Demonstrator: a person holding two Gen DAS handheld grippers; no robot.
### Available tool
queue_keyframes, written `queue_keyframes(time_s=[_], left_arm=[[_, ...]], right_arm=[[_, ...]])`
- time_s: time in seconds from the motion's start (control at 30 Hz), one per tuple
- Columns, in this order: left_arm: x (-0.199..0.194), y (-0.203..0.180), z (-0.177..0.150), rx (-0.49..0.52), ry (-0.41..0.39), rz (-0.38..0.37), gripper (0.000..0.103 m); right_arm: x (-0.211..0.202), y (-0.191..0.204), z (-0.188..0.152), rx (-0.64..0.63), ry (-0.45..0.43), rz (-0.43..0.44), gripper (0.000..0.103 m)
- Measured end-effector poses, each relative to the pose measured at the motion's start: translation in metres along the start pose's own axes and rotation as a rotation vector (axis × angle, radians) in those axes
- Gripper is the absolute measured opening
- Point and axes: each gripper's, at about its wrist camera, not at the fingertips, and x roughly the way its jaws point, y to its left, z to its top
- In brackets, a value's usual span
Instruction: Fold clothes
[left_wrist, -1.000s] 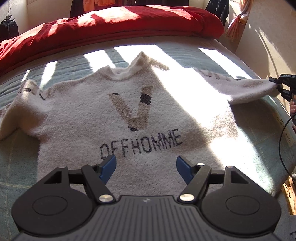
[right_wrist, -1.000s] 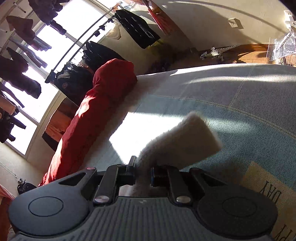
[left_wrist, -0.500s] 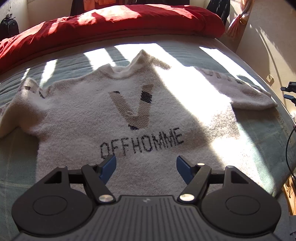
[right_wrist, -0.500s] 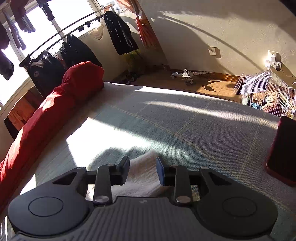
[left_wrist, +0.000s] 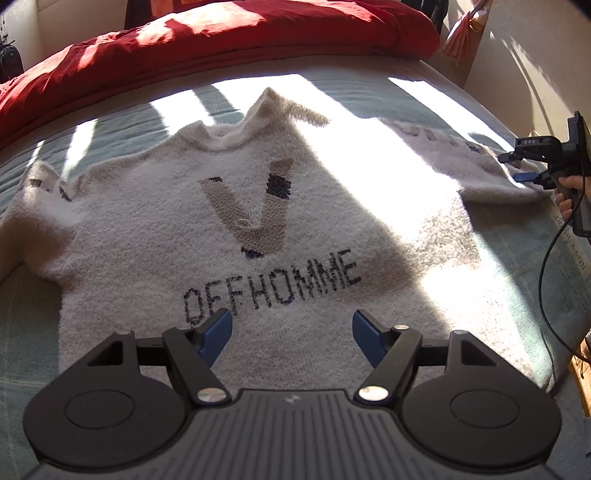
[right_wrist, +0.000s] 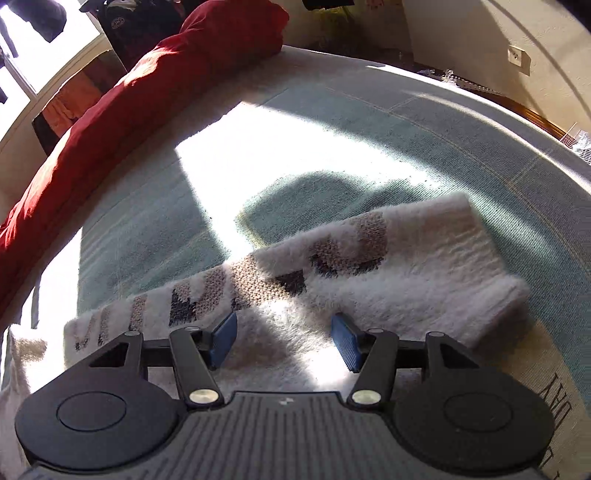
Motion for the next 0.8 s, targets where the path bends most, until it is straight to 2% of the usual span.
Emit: queue_keyframes(time_s=[0.1, 0.17, 0.23, 0.3, 0.43, 0.6, 0.7, 0.77, 0.8], left_arm=[[0.014, 0.006, 0.008, 0.001, 0.006, 0.007, 0.073], [0.023, 0.008, 0.012, -0.005, 0.008, 0.016, 0.073], [0.028, 0.01, 0.014, -0.015, 0.005, 0.011, 0.073], [0.028, 0.009, 0.013, -0.027, 0.006, -0.002, 0.073], [0.017, 0.002, 0.007, -0.021, 0.001, -0.015, 0.074], [0.007, 0.002, -0.004, -0.04, -0.005, -0.046, 0.076], [0.01, 0.003, -0.01, -0.026, -0.003, -0.055, 0.077], [0.017, 0.006, -0.016, -0.014, 0.011, -0.064, 0.077], [0.022, 0.008, -0.02, -0.013, 0.028, -0.069, 0.077]], right_arm=[[-0.002, -0.016, 0.012, 0.053, -0.041, -0.043, 0.061], [-0.005, -0.013, 0.016, 0.065, -0.025, -0.048, 0.062], [-0.013, 0.005, 0.015, 0.022, 0.018, 0.001, 0.064], [-0.024, 0.033, 0.007, -0.035, 0.067, 0.114, 0.066], [-0.043, 0.105, -0.022, -0.114, 0.211, 0.399, 0.071], [-0.047, 0.19, -0.078, -0.194, 0.42, 0.661, 0.076], [-0.028, 0.21, -0.116, -0.228, 0.508, 0.61, 0.076], [-0.016, 0.206, -0.133, -0.281, 0.508, 0.502, 0.076], [-0.013, 0.201, -0.14, -0.309, 0.493, 0.461, 0.071]])
